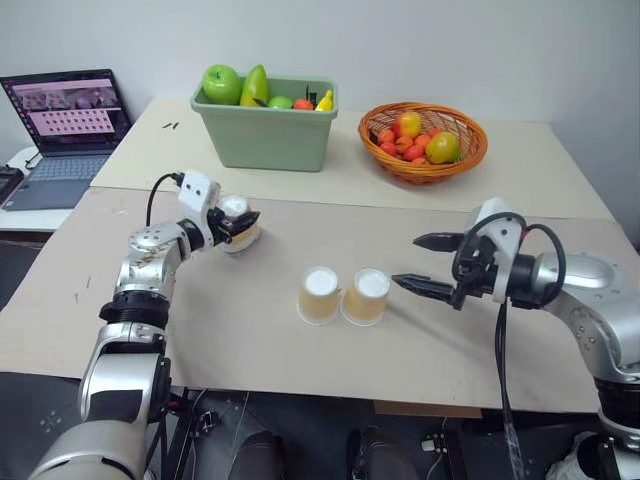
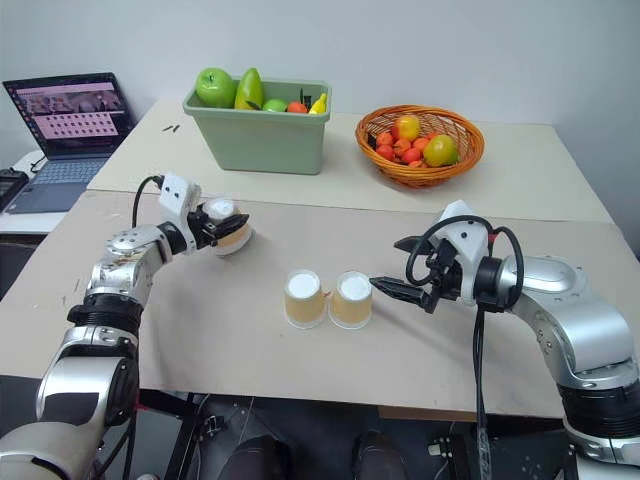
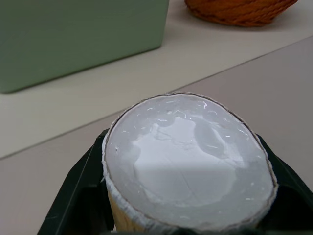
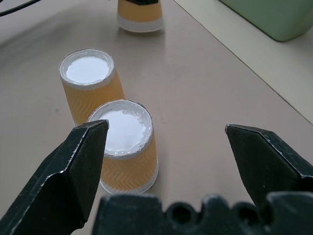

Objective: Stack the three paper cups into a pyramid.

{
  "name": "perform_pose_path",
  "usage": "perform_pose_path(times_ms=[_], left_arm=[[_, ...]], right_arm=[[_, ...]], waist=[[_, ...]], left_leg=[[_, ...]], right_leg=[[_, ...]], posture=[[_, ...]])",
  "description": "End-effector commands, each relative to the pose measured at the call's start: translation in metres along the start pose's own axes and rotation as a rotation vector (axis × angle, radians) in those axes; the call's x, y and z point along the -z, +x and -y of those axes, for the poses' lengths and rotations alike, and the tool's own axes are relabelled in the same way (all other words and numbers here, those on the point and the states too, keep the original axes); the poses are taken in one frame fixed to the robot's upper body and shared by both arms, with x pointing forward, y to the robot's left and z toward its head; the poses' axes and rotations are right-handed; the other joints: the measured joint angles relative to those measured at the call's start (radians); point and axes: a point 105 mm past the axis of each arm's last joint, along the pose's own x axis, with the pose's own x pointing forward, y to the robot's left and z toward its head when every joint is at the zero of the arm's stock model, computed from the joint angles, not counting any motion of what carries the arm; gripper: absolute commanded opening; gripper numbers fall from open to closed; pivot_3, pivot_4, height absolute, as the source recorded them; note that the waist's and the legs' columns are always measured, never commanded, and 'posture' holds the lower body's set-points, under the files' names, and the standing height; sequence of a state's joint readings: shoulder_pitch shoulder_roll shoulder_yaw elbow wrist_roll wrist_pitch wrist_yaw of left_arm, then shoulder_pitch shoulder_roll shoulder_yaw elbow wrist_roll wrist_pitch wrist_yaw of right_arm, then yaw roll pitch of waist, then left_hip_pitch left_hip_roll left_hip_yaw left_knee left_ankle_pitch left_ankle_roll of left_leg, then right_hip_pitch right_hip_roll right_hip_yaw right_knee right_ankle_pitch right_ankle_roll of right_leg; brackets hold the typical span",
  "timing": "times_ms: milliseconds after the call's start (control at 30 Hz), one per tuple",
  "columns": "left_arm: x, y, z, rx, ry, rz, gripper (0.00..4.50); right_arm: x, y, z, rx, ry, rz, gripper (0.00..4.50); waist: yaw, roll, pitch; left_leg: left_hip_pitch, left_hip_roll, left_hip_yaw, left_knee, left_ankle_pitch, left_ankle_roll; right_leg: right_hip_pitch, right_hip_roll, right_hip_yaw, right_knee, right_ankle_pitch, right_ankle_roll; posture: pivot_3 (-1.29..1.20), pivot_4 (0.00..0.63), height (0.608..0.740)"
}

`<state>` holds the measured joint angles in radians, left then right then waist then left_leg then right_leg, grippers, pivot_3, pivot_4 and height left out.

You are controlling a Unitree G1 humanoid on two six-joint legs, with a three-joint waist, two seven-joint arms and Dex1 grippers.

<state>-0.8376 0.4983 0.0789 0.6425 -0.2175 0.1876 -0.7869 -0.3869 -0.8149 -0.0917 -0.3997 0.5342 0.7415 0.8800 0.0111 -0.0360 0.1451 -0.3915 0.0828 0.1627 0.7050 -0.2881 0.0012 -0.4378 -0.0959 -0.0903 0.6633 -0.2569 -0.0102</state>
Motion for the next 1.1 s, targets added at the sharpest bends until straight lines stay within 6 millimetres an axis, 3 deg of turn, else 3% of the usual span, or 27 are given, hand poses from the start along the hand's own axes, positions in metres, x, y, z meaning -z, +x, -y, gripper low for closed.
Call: perform_pose_path(times_ms=[33,167,300,633,833,1100], left_arm=[[-0.079,-0.001,0.037,0.203,0.075,0.214,2.61],[-0.142,-0.036,0.115,0.698,-0.057,0.317,2.61],[-0.148,-0.05,0.133,0.873,-0.128,0.263,2.61],[-0.113,-0.021,0.137,0.897,-0.062,0.114,2.61],[-0.103,-0.001,0.159,0.987,-0.046,0.094,2.61],[-0.088,0.01,0.182,1.076,-0.003,0.039,2.61]], right_arm=[[-0.012,-0.003,0.002,0.01,-0.04,0.029,4.5],[-0.006,-0.002,0.002,0.021,-0.031,0.012,4.5],[-0.003,-0.006,0.004,0.049,-0.023,0.009,4.5],[0.002,-0.016,0.002,0.112,-0.007,0.008,4.5],[0.005,-0.02,0.002,0.139,0.005,0.001,4.5],[0.005,-0.022,0.0,0.156,0.007,0.001,4.5]], waist=[[0.001,0.0,0.0],[0.0,0.0,0.0],[-0.005,0.001,0.0],[0.002,0.001,0.0],[0.007,0.001,0.0],[0.0,0.001,0.0]], left_leg=[[0.0,0.0,0.0,0.0,0.0,0.0],[-0.002,0.0,-0.002,0.002,0.0,0.0],[-0.001,0.001,-0.004,0.005,0.0,0.0],[0.006,0.0,-0.012,0.006,0.0,0.0],[0.002,-0.001,-0.014,0.007,0.0,0.0],[0.003,-0.002,-0.017,0.007,0.0,0.001]], right_leg=[[0.0,0.0,0.0,0.0,0.0,0.0],[0.0,0.0,-0.002,0.001,0.0,0.0],[0.001,0.001,-0.001,0.0,0.0,0.001],[0.011,0.001,-0.003,0.0,0.0,0.001],[0.011,0.001,-0.006,-0.002,0.0,0.001],[0.011,0.001,-0.005,-0.002,0.0,0.001]], posture=[[0.0,0.15,0.727],[0.0,0.15,0.727],[0.0,0.15,0.727],[0.0,0.15,0.727],[0.0,0.15,0.727],[0.0,0.15,0.727]])
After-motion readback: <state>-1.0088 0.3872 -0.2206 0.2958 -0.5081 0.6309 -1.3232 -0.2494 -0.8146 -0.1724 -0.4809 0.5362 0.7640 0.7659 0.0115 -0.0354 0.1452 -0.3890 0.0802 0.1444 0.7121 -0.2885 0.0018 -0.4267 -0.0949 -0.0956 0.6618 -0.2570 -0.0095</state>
